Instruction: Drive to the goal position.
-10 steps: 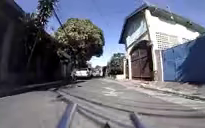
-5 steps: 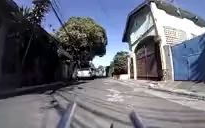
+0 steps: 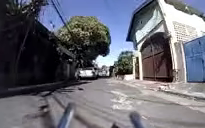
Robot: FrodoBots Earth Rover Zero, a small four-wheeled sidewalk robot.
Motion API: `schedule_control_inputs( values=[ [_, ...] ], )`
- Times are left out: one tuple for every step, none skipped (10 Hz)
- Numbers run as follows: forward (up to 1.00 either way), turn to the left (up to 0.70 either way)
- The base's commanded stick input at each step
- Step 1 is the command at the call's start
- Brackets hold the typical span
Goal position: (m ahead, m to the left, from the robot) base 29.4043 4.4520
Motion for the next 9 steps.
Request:
schedule_control_inputs(
  values=[
    [1.00, -0.31],
    [1.00, -0.31],
    [1.00, -0.28],
    [1.00, 0.01],
    [1.00, 0.00],
    [1.00, 0.00],
    [1.00, 0.00],
    [1.00, 0.00],
    [1.00, 0.00]
  ],
)
